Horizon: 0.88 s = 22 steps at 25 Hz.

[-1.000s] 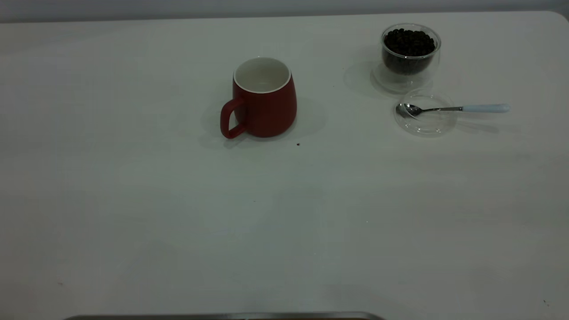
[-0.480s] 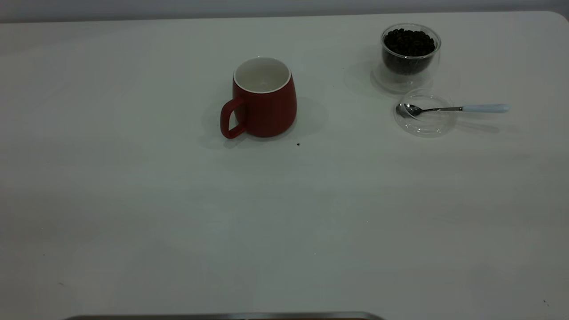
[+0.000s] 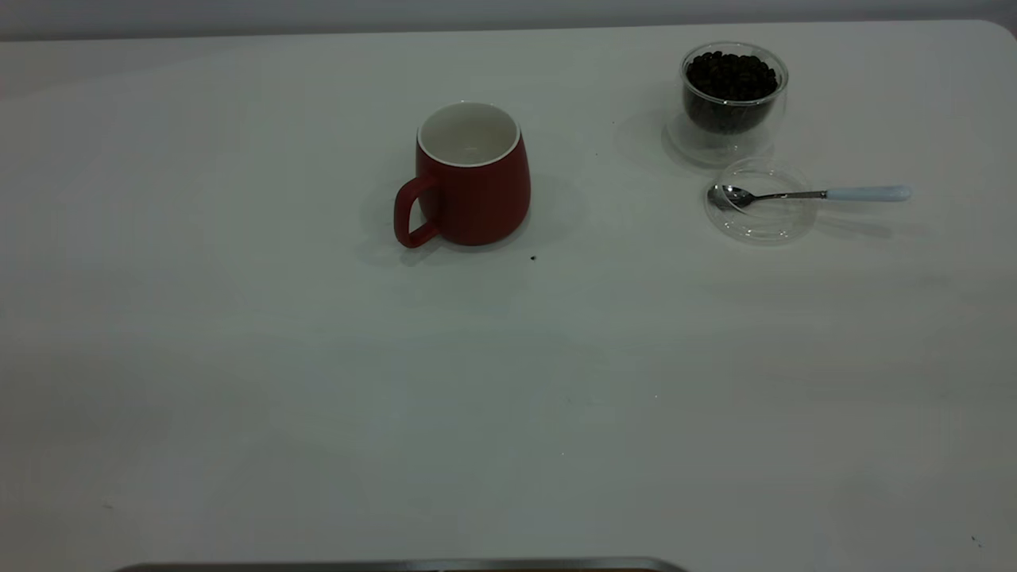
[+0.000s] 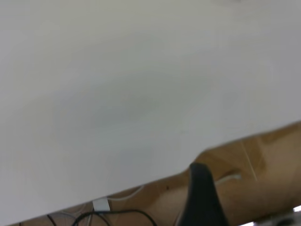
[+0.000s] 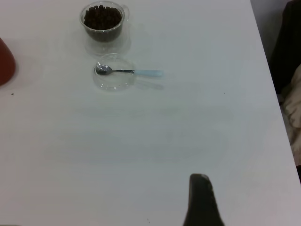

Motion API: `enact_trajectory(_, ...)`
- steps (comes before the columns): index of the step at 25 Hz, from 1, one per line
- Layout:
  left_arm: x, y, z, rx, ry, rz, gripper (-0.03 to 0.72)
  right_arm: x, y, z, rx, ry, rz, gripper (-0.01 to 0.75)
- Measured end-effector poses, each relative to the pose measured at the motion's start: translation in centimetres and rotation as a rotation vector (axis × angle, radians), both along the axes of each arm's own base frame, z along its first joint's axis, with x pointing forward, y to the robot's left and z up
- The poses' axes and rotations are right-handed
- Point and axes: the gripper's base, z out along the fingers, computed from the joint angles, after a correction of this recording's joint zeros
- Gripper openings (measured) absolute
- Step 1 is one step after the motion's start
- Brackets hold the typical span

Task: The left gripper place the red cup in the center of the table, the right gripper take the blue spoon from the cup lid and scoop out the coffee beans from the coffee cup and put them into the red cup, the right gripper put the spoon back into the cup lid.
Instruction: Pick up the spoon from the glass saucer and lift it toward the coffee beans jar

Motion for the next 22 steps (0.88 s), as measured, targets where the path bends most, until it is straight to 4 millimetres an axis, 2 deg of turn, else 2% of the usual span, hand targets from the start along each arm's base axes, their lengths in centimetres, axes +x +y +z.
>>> enact_trajectory(9, -2.1, 0.3, -0.1, -0.024, -0.142, 0.238, 0.587, 0.0, 0.0, 0.0, 0.0, 0.0, 0.0, 0.548)
enact_trajectory(22, -2.4, 0.2, -0.2, -0.026, -0.152, 0.246, 0.587, 0.0, 0.0, 0.0, 0.0, 0.0, 0.0, 0.548)
